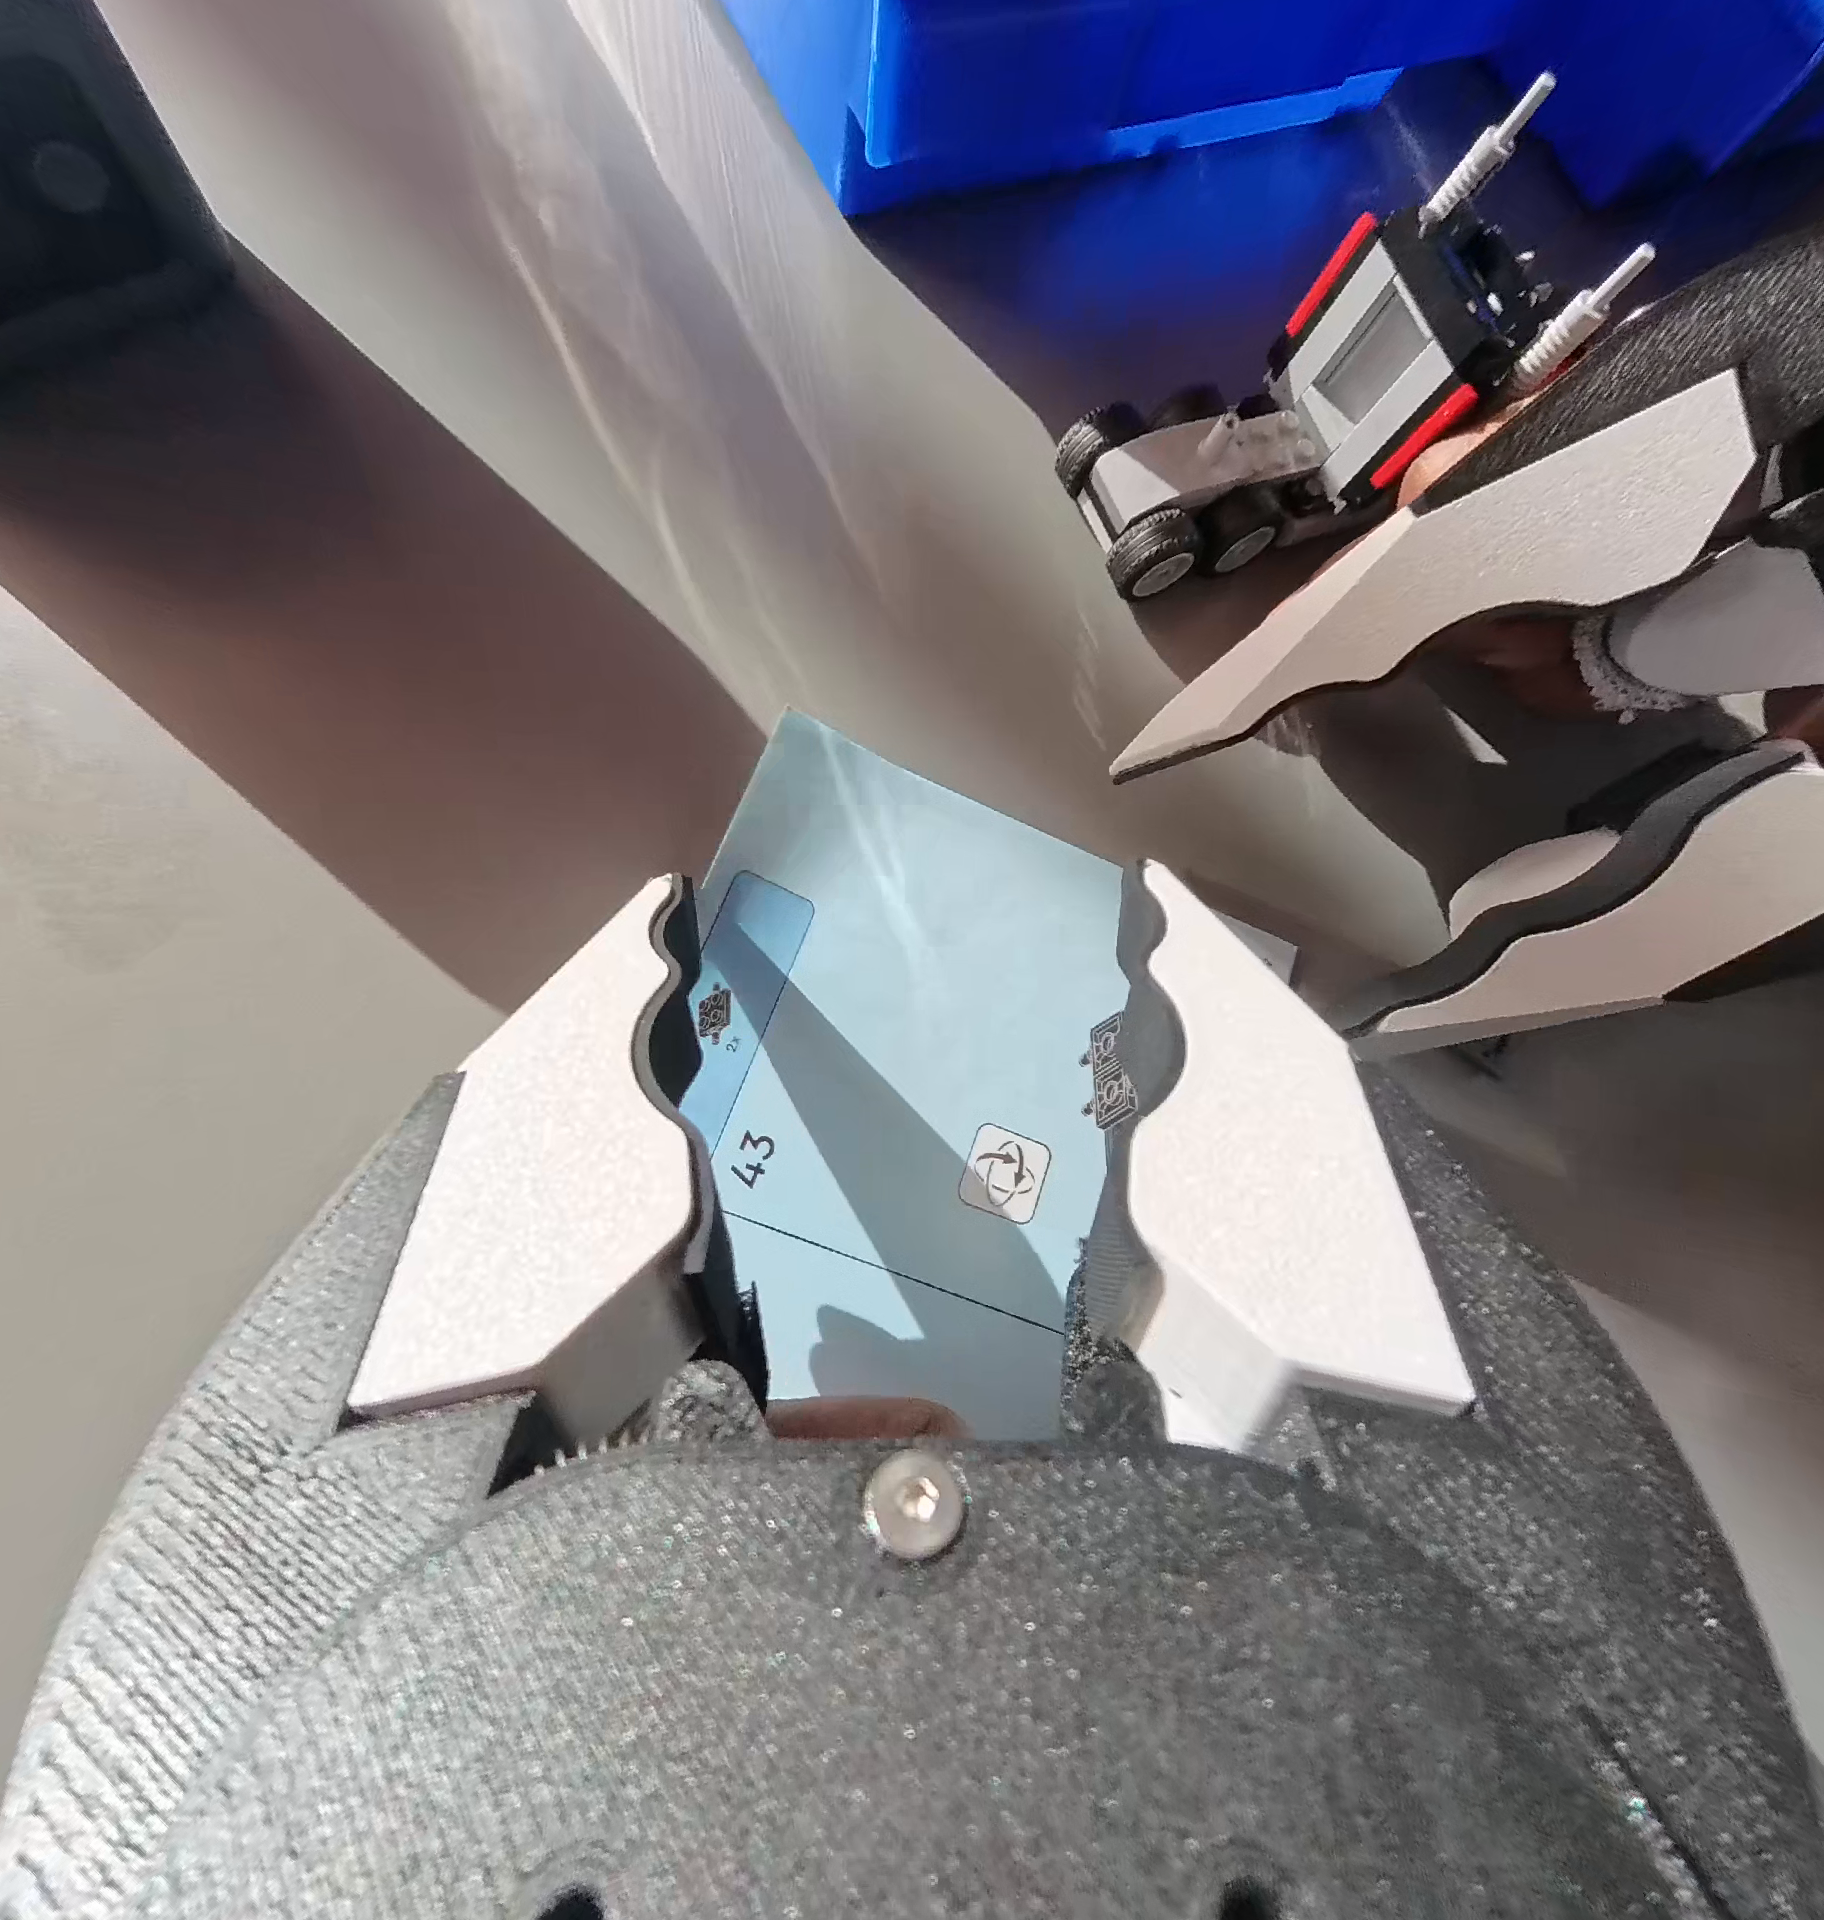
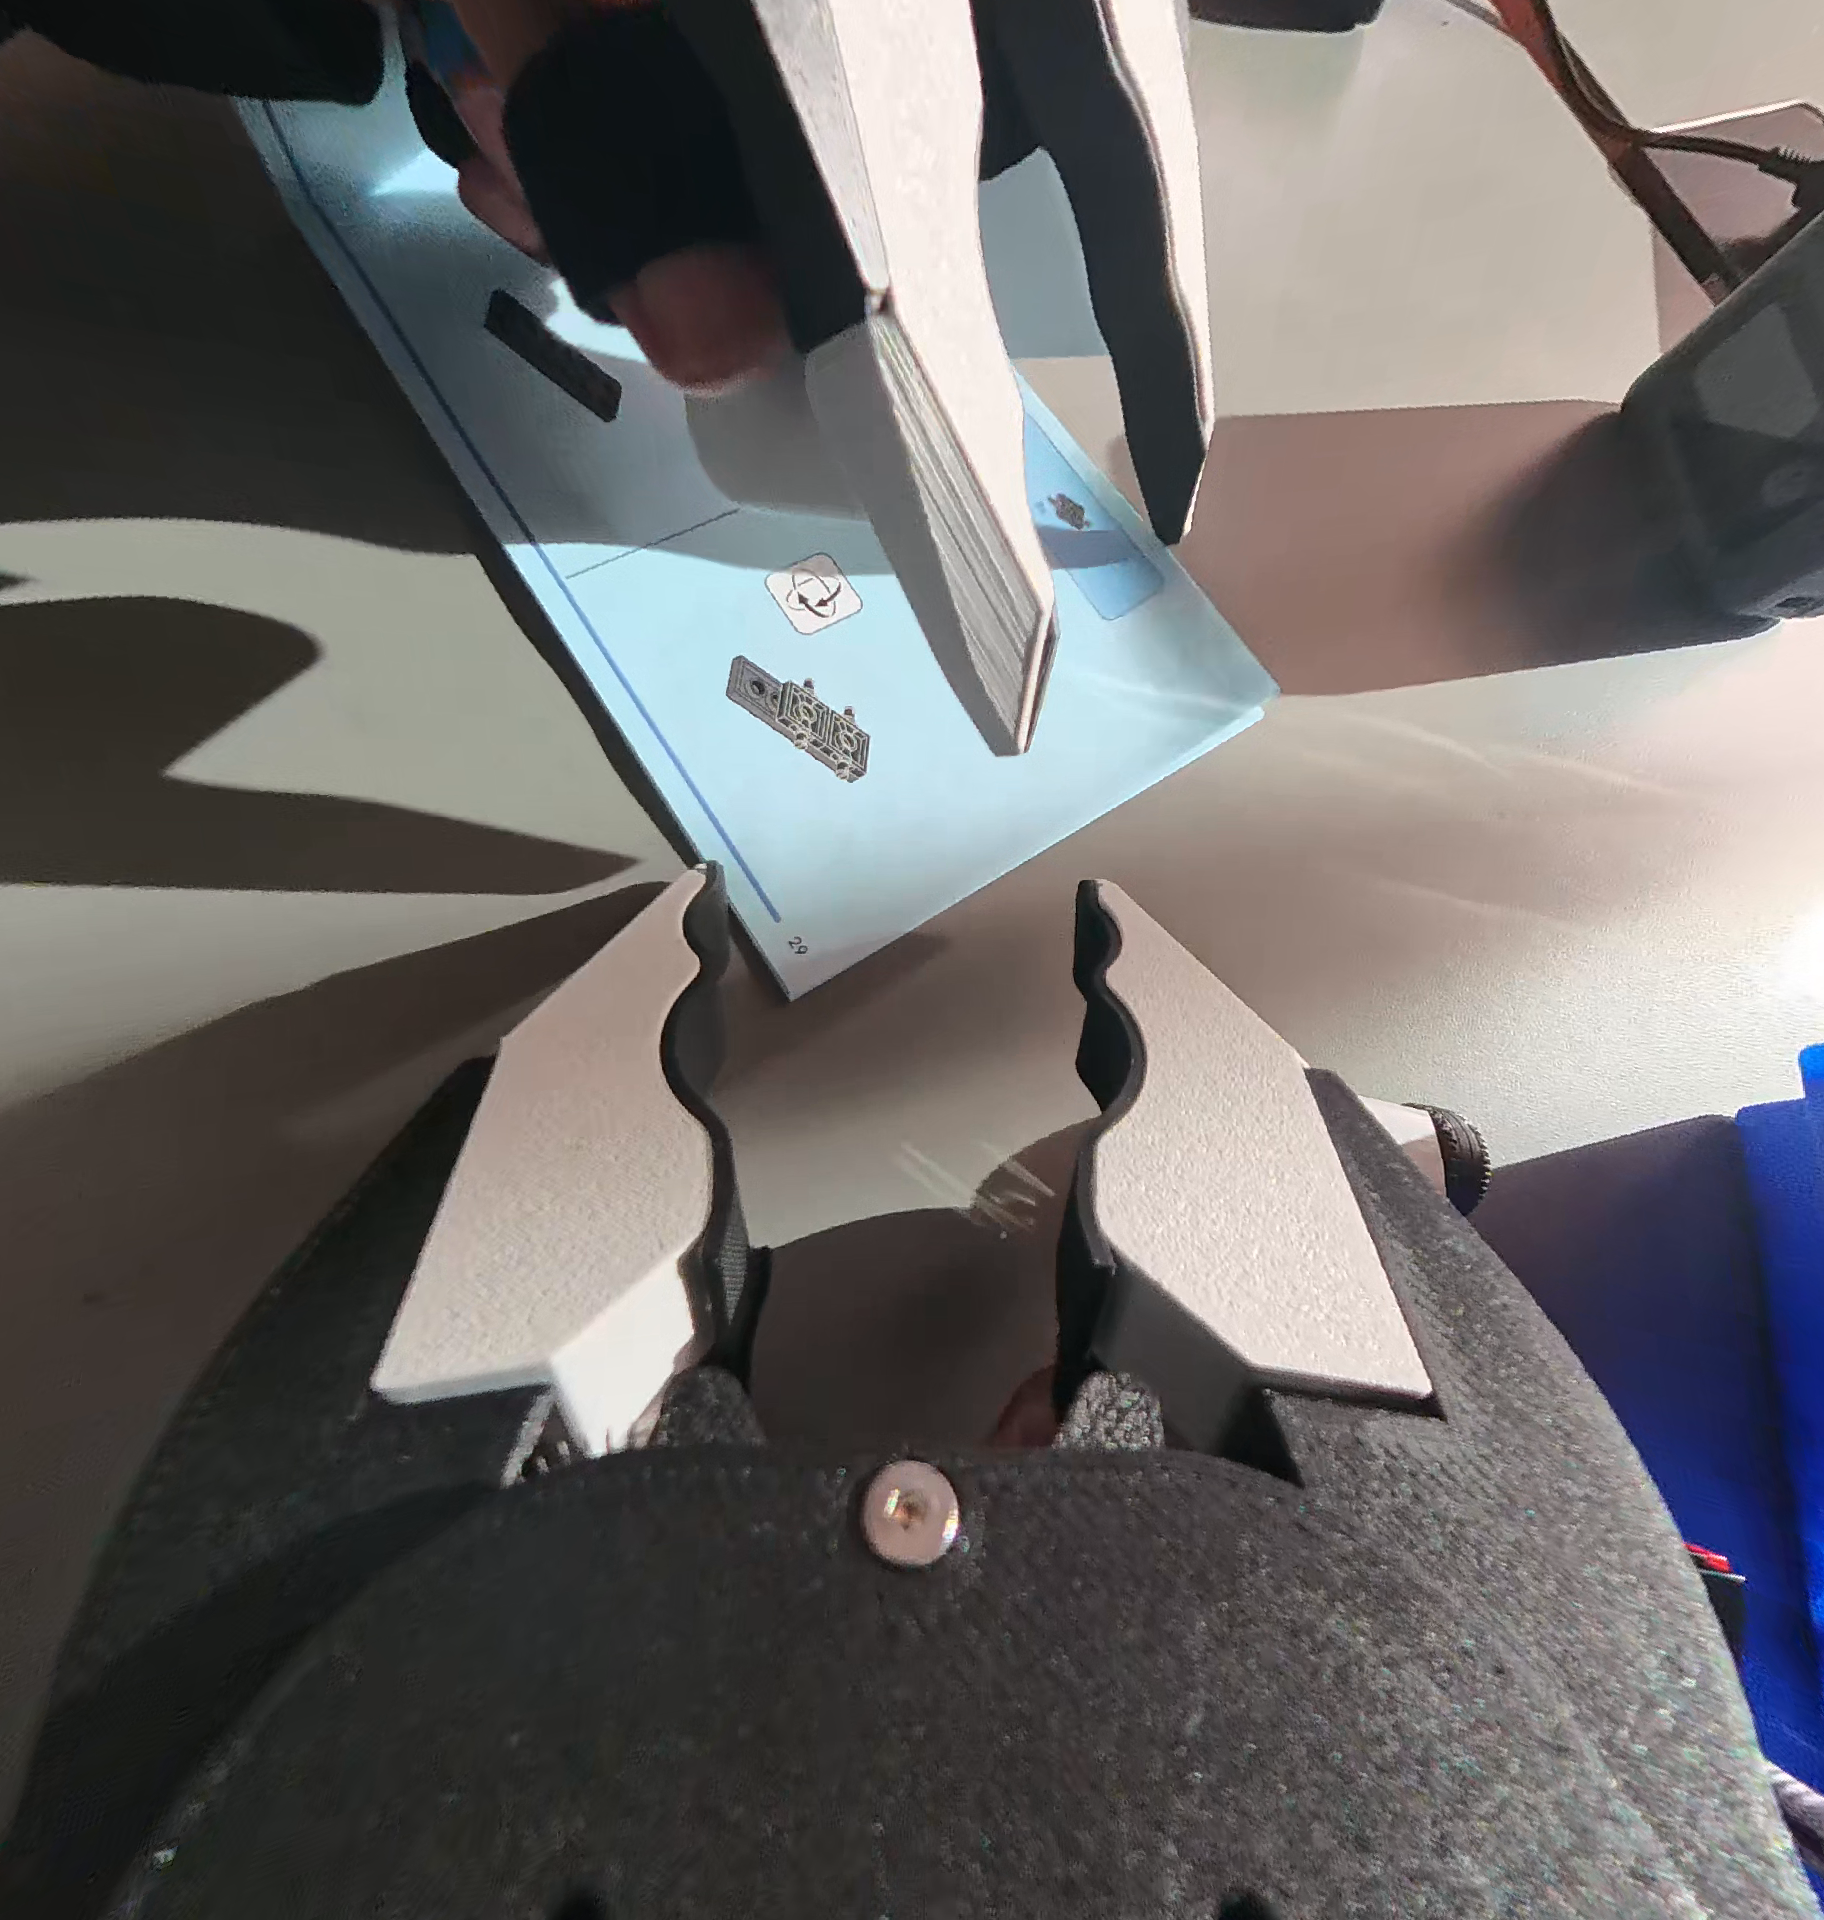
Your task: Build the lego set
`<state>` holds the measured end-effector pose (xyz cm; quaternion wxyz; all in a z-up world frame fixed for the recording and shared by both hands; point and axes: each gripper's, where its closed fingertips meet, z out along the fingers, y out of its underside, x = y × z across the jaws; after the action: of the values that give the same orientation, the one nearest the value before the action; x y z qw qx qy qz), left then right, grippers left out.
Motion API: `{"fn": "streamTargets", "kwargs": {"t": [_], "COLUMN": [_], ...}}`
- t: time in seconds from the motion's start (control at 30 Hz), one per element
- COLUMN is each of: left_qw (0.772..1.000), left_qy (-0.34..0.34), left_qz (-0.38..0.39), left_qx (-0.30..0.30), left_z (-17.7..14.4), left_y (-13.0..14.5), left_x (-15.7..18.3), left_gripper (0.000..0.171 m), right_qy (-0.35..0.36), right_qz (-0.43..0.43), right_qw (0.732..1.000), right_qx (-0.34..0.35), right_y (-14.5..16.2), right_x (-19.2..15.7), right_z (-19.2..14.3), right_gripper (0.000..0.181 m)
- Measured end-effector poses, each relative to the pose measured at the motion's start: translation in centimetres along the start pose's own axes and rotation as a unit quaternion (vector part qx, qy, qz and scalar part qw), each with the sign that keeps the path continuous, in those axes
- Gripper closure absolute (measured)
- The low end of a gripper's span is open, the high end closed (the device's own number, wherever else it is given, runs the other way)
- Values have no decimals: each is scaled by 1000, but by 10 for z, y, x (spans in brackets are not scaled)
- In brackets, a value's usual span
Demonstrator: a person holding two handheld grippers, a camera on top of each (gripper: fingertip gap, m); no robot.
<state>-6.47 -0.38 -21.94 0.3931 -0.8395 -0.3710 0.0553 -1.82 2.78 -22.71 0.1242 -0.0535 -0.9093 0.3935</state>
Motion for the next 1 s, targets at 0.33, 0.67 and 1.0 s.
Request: {"fn": "streamTargets", "kwargs": {"t": [0.33,0.67,1.0], "left_qw": [1000,999,998], "left_qy": [2,11,42], "left_qz": [8,5,-6], "left_qx": [12,33,57], "left_z": [-9,-17,-23], "left_y": [-3,-9,-14], "left_x": [-1,1,8], "left_gripper": [96,106,112], "right_qy": [0,-7,-3], "right_qz": [10,83,168], "right_qw": [1000,996,984], "right_qx": [5,35,52], "right_y": [0,-9,-26], "right_x": [2,16,28], "right_z": [-1,-4,9], "right_gripper": [112,114,115]}}
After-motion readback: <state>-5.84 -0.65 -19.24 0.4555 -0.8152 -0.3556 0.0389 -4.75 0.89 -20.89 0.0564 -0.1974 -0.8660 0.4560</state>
